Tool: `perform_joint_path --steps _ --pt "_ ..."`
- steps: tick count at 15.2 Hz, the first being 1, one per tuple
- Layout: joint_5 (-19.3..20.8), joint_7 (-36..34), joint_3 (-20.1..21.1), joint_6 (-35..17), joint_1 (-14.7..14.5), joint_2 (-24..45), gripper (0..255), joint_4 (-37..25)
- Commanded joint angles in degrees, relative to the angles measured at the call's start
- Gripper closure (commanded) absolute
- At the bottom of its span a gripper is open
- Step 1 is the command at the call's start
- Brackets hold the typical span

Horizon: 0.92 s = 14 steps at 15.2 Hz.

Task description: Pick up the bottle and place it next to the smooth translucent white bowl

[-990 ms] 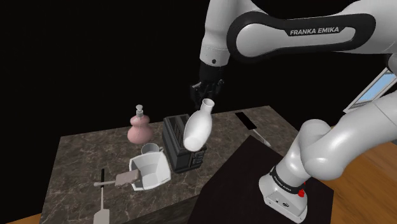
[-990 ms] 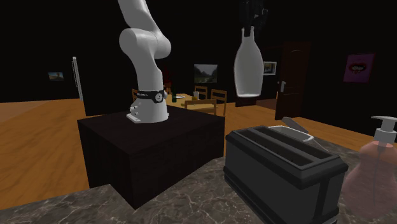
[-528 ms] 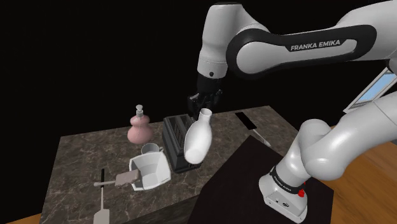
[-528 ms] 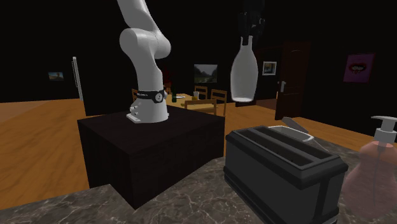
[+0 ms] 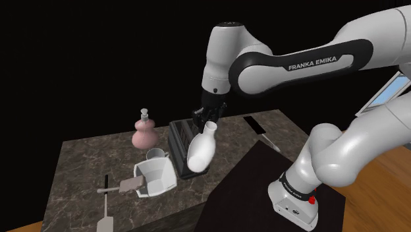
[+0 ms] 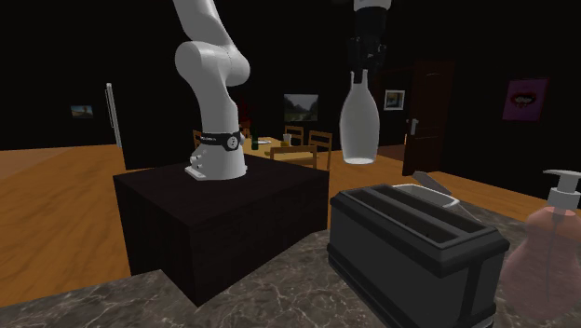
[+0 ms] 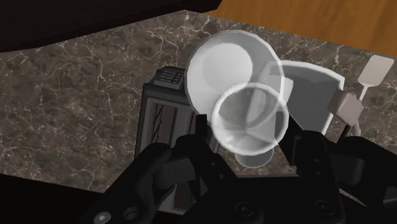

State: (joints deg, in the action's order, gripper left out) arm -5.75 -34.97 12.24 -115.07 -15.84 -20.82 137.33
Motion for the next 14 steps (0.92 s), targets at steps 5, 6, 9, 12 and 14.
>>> perform_joint_path --steps 5,6,9,12,14 --pt "0.0 0.0 0.3 -5.0 0.0 1.8 255 3.2" --pt "0.0 0.0 0.4 -5.8 0.0 2.1 255 3.7" --pt "0.1 -0.1 0.6 -8.4 0.0 3.3 255 5.1" --pt "0.1 -0.2 0.8 -11.0 0.1 4.6 255 6.4" --pt "0.2 -0.3 0.9 -12.7 0.1 5.6 255 7.2"
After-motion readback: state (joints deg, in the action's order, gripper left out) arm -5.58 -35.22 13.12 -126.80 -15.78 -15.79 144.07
